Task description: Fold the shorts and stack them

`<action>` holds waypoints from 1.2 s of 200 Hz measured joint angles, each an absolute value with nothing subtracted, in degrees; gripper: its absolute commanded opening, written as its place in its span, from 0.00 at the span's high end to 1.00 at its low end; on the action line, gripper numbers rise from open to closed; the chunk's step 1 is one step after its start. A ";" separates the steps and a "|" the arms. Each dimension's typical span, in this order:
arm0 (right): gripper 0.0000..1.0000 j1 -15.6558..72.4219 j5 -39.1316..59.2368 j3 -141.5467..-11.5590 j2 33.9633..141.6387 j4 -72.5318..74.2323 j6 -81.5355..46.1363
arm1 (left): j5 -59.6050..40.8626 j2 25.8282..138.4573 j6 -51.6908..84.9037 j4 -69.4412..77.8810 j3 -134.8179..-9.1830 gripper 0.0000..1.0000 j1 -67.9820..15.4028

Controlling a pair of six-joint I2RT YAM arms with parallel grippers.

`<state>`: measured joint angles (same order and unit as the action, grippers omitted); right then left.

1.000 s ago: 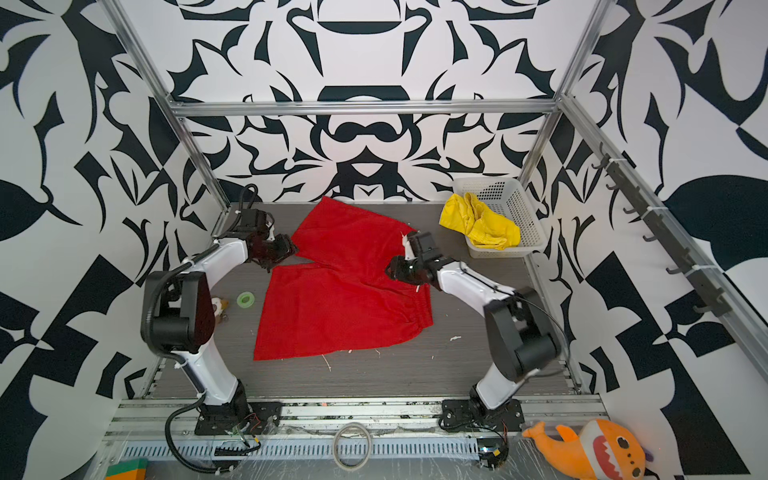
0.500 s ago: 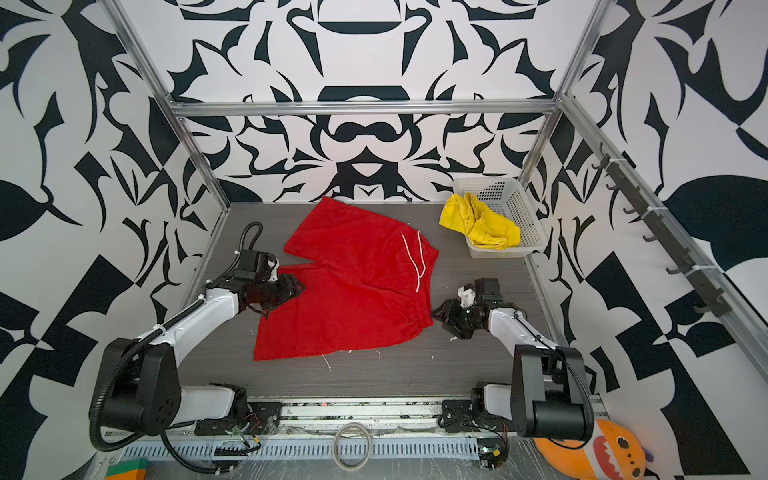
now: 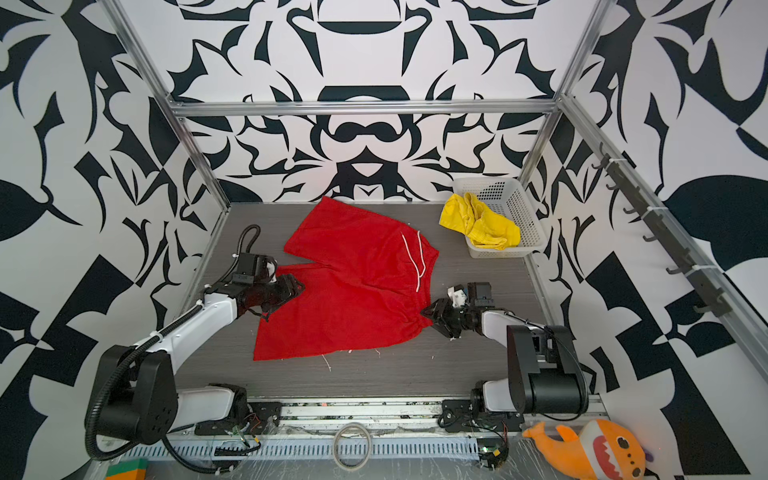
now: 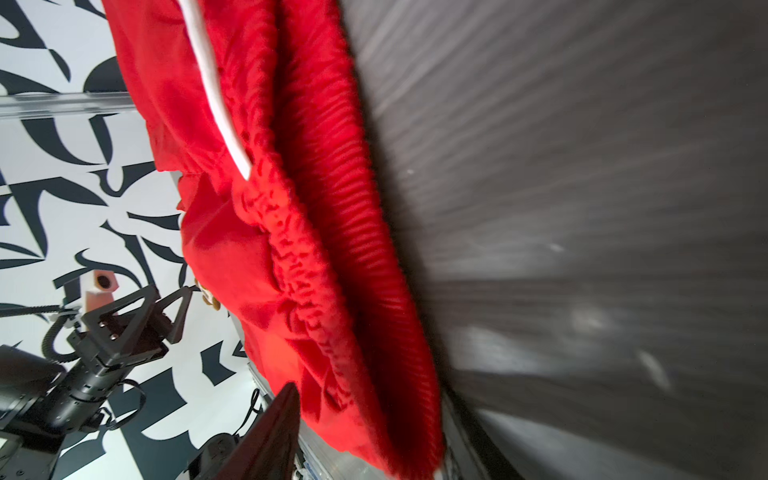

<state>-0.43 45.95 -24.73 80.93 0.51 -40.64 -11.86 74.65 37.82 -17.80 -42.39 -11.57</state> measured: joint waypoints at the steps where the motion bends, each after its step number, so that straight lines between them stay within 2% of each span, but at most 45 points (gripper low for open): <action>1: 0.45 -0.32 46.00 -24.73 81.08 0.82 -40.77 | -11.86 74.65 37.85 -17.78 -42.39 0.34 -11.57; 28: 0.54 1.74 46.28 -24.73 83.50 5.69 -42.98 | -11.92 74.63 38.41 -17.82 -42.39 0.34 -11.57; 64: 0.85 3.09 44.58 -24.27 85.82 9.26 -45.08 | -11.40 73.49 40.82 -19.68 -42.39 0.33 -11.57; 83: 0.93 3.20 42.85 -23.14 84.82 9.17 -45.89 | -10.13 70.65 43.66 -22.74 -42.39 0.31 -11.57; 129: 0.95 4.25 37.91 -21.87 78.65 5.17 -46.24 | -6.09 60.55 55.27 -33.15 -42.09 0.31 -11.57; 171: 1.00 5.19 32.73 -21.87 74.19 0.69 -46.15 | 0.73 52.45 67.05 -46.33 -41.67 0.36 -11.11; 240: 1.00 7.16 29.06 -23.62 74.30 -2.66 -45.41 | 2.68 53.74 77.62 -56.42 -36.18 0.41 -10.35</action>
<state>7.16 29.06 -23.62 74.30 -2.66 -45.41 2.68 53.74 77.62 -56.42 -36.18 -10.35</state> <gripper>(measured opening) 0.050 0.602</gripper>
